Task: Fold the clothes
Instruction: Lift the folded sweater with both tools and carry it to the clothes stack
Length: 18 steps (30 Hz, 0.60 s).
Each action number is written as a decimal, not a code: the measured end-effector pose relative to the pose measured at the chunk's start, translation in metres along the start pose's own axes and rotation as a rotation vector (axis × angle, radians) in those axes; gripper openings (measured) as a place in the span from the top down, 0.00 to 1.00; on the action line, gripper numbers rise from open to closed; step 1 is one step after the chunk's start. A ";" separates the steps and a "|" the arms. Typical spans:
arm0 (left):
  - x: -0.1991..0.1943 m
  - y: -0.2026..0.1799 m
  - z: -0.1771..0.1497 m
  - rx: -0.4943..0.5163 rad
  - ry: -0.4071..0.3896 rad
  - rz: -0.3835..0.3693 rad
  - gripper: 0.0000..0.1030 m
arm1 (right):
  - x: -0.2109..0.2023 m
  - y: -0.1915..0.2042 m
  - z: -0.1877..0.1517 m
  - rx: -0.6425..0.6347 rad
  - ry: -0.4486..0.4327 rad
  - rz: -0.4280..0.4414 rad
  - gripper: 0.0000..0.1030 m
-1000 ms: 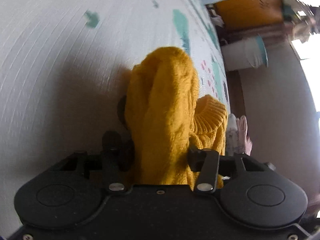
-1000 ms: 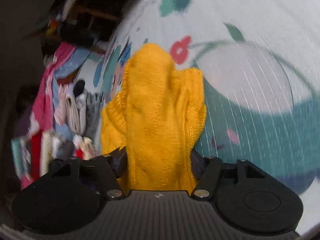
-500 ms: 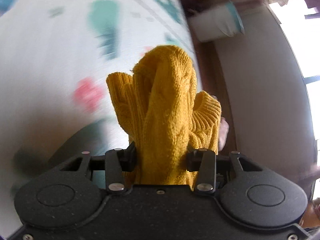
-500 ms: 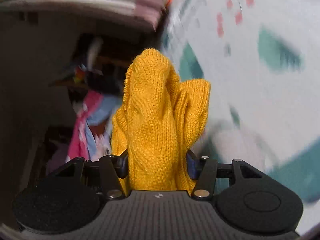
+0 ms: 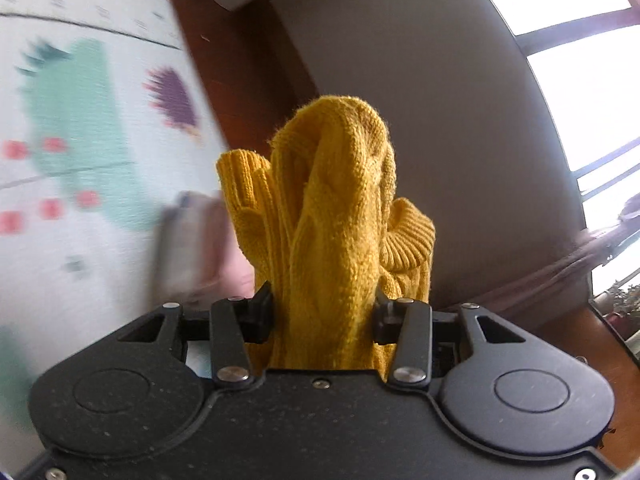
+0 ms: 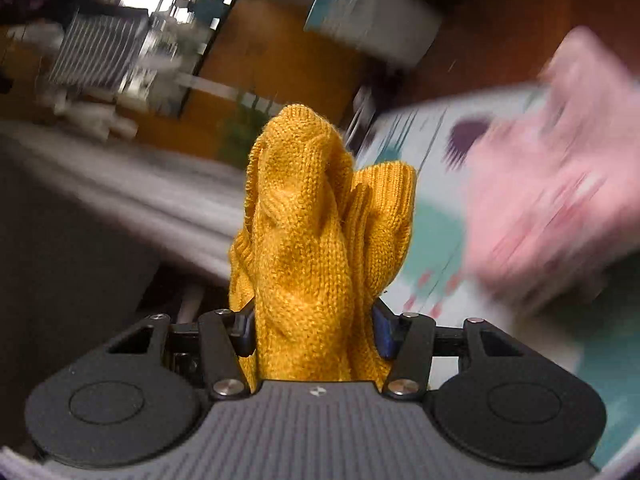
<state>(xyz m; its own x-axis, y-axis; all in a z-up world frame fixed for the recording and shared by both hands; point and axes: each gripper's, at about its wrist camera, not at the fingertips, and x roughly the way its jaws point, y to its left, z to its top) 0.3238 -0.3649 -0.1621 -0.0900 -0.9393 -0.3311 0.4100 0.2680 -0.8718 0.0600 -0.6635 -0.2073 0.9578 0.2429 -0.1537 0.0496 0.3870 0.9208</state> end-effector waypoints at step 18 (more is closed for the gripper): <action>0.117 -0.016 0.027 0.133 -0.044 0.194 0.30 | 0.000 -0.092 0.071 0.070 -0.256 -0.350 0.35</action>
<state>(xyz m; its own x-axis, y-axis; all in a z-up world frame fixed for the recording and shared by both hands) 0.3315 -0.4846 -0.1774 0.0401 -0.8823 -0.4690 0.5320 0.4162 -0.7374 0.0751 -0.7622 -0.2663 0.9186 -0.1242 -0.3751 0.3945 0.3431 0.8524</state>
